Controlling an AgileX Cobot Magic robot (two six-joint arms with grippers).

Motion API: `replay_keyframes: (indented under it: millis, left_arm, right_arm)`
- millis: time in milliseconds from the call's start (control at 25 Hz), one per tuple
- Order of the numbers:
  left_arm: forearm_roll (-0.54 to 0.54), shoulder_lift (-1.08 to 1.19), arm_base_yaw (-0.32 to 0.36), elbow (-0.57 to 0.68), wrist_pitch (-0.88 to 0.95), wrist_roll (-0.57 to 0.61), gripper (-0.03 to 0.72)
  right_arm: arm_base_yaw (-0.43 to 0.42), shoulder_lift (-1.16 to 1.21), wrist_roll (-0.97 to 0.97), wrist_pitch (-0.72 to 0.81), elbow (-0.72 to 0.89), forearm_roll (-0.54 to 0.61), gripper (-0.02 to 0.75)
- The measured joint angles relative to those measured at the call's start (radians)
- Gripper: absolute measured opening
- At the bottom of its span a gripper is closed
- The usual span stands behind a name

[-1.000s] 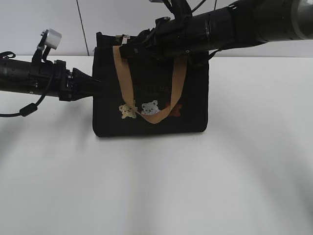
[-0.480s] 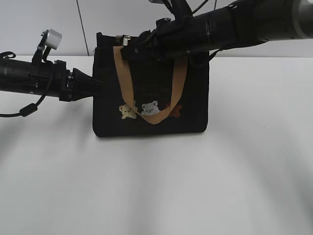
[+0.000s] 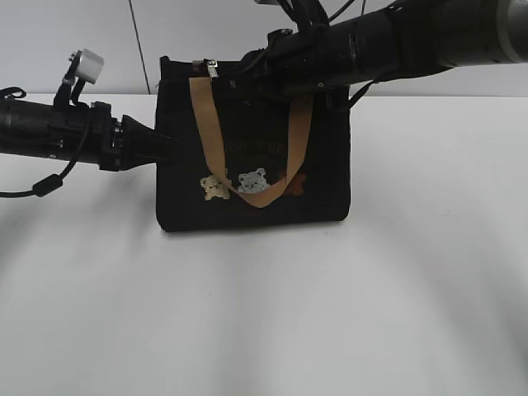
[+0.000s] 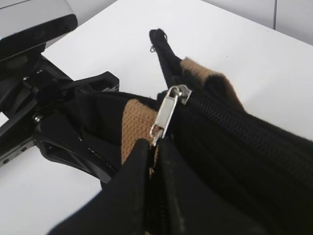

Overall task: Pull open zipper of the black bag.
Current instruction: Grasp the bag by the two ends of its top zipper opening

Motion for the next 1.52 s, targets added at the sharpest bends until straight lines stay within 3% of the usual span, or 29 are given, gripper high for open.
replay_keyframes:
  millis: [760,1520]
  left_arm:
    - [0.000,0.001,0.001,0.000,0.001,-0.002,0.027]
    - [0.012,0.002,-0.004,0.000,0.018,-0.002,0.026]
  right_arm:
    - [-0.001,-0.005,0.029,-0.007,0.000,-0.016,-0.015]
    - [-0.034,-0.190,0.432,-0.021,0.000,-0.513,-0.015]
